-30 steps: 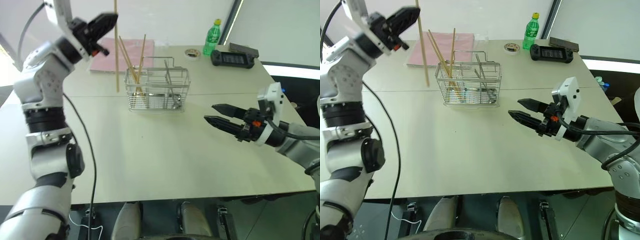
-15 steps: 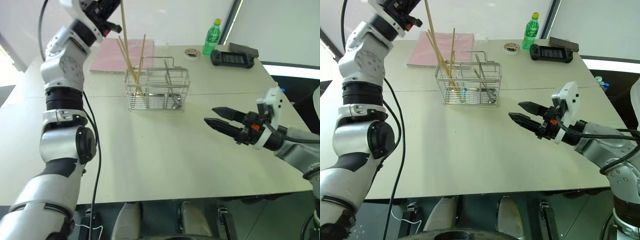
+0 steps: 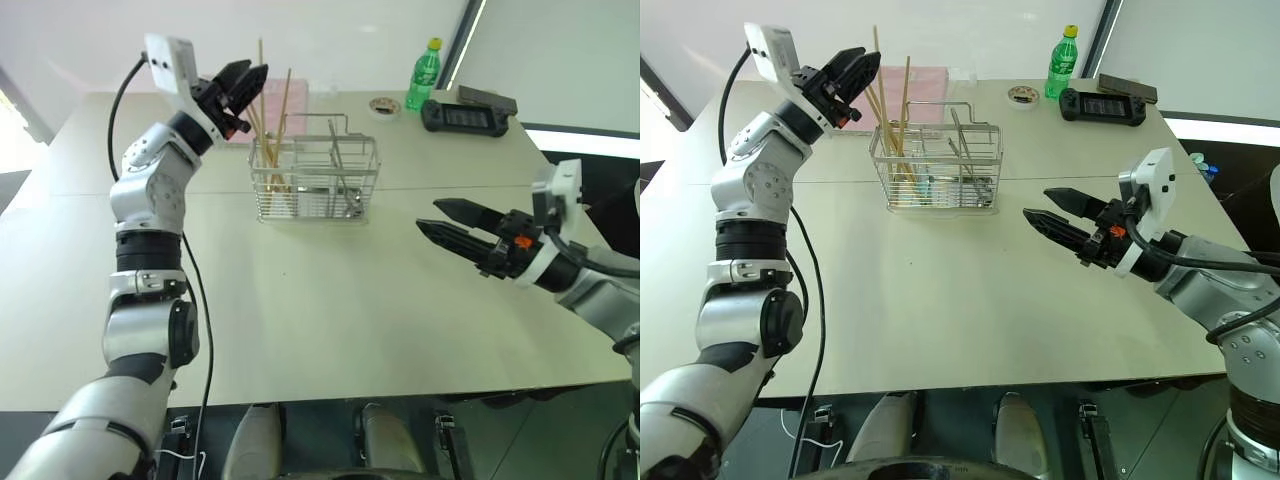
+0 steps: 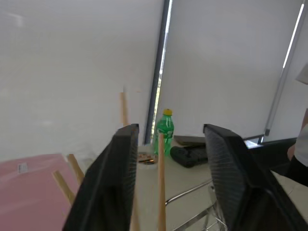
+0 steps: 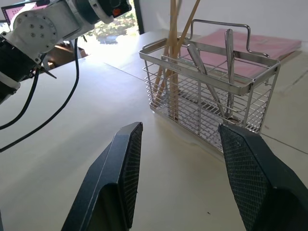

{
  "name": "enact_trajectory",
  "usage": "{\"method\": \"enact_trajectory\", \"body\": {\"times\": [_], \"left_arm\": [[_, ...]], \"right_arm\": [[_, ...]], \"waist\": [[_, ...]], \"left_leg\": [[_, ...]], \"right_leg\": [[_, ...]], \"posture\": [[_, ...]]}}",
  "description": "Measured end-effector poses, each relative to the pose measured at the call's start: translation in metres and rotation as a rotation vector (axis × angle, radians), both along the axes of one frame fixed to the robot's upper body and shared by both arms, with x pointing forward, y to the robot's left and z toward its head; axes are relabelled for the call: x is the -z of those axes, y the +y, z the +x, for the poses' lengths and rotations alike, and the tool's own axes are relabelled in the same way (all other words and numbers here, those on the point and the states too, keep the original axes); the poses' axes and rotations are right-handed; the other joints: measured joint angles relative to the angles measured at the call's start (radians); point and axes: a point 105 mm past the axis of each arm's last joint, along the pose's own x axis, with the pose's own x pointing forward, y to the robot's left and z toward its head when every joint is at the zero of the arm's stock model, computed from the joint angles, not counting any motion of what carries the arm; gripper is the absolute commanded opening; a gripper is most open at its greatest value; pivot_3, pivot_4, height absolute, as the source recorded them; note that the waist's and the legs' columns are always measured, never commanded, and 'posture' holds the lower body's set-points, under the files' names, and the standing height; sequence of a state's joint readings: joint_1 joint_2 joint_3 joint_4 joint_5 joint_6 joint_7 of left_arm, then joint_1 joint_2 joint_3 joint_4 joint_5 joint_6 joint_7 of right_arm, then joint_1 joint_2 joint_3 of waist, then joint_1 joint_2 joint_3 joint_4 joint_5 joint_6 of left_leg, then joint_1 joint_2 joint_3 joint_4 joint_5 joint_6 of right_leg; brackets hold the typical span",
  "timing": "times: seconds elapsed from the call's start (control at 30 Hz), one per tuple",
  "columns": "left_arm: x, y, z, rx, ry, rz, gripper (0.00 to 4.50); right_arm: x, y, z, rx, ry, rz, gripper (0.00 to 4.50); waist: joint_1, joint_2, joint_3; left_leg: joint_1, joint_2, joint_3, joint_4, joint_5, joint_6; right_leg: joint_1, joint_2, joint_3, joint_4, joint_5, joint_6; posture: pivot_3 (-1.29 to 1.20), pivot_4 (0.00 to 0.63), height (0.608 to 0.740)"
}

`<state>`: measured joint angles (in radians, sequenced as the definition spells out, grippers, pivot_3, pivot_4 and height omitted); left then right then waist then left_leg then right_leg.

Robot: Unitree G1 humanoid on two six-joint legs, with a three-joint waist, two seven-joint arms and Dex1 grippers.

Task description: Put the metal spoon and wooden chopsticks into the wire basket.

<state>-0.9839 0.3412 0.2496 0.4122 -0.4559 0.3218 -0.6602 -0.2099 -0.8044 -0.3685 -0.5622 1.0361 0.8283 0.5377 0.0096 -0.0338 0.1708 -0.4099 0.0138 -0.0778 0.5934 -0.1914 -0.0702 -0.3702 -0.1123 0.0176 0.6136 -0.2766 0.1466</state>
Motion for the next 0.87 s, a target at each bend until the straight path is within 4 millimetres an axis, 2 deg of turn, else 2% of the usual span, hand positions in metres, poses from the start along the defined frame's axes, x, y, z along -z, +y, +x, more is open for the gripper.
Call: {"method": "enact_trajectory", "body": {"times": [0.07,0.2,0.3,0.37,0.43,0.5,0.57,0.7,0.77,0.87], "left_arm": [[0.000,-0.003,-0.007,0.034,0.001,0.004,4.49],[0.009,0.005,-0.025,0.076,0.017,0.065,4.49],[0.012,0.039,-0.046,0.045,0.035,0.241,4.49],[0.006,0.065,-0.070,0.039,0.032,0.404,4.49],[0.007,0.079,-0.090,0.047,0.044,0.529,4.49],[0.027,0.100,-0.109,0.058,0.143,0.678,4.49],[0.049,0.119,-0.121,0.056,0.248,0.728,4.49],[0.058,0.131,-0.128,0.018,0.285,0.725,4.49],[0.059,0.131,-0.132,0.003,0.283,0.736,4.49],[0.071,0.129,-0.140,0.008,0.313,0.766,4.49]], "right_arm": [[-0.001,0.001,0.000,-0.010,-0.002,0.000,2.58],[-0.001,0.003,0.003,-0.024,-0.002,-0.001,2.58],[0.002,0.003,0.006,-0.033,0.006,-0.012,2.58],[0.005,-0.001,0.011,-0.016,0.007,-0.021,2.58],[0.008,-0.001,0.015,-0.013,0.008,-0.031,2.58],[0.010,-0.004,0.019,-0.005,0.005,-0.042,2.58],[0.014,-0.009,0.026,0.021,0.008,-0.051,2.58],[0.020,-0.006,0.031,0.005,0.005,-0.069,2.58],[0.024,-0.005,0.033,-0.004,0.011,-0.082,2.58],[0.025,0.000,0.036,-0.030,0.001,-0.088,2.58]], "waist": [[0.000,0.000,0.000],[-0.007,0.000,0.000],[-0.030,0.001,0.000],[-0.033,0.001,0.000],[-0.028,0.002,0.000],[-0.027,0.003,0.000],[-0.017,0.003,0.001],[-0.005,0.003,0.002],[-0.003,0.003,0.002],[-0.005,0.005,0.002]], "left_leg": [[0.000,0.000,0.000,0.000,0.000,0.000],[0.000,0.000,0.000,-0.001,0.000,0.000],[0.000,0.001,0.000,-0.002,0.000,0.000],[0.000,0.001,0.000,-0.004,0.000,0.000],[0.000,0.001,0.000,-0.004,0.000,0.000],[0.001,0.001,0.001,-0.004,0.000,0.000],[0.000,0.001,0.002,-0.003,0.000,-0.001],[0.000,0.002,0.005,-0.002,-0.001,-0.001],[0.000,0.002,0.006,-0.002,-0.001,-0.001],[-0.002,0.002,0.010,-0.006,-0.001,-0.001]], "right_leg": [[0.000,0.000,0.000,0.000,0.000,0.000],[-0.001,0.000,0.000,0.000,0.000,0.000],[-0.002,0.001,0.000,0.000,0.000,-0.001],[-0.003,0.001,0.001,0.000,-0.002,-0.004],[-0.003,0.001,0.001,-0.001,-0.002,-0.005],[-0.003,0.000,0.001,-0.001,-0.003,-0.006],[-0.003,-0.001,0.001,-0.002,-0.004,-0.008],[-0.004,-0.005,-0.001,-0.005,-0.004,-0.009],[-0.004,-0.006,-0.001,-0.008,-0.003,-0.010],[-0.002,-0.006,0.001,-0.013,-0.002,-0.011]], "posture": [[0.00,0.150,0.721],[0.00,0.150,0.721],[0.00,0.150,0.721],[0.00,0.150,0.721],[0.00,0.150,0.721],[0.00,0.150,0.721],[0.00,0.150,0.721],[0.00,0.150,0.721],[0.00,0.150,0.721],[0.00,0.150,0.721]]}}
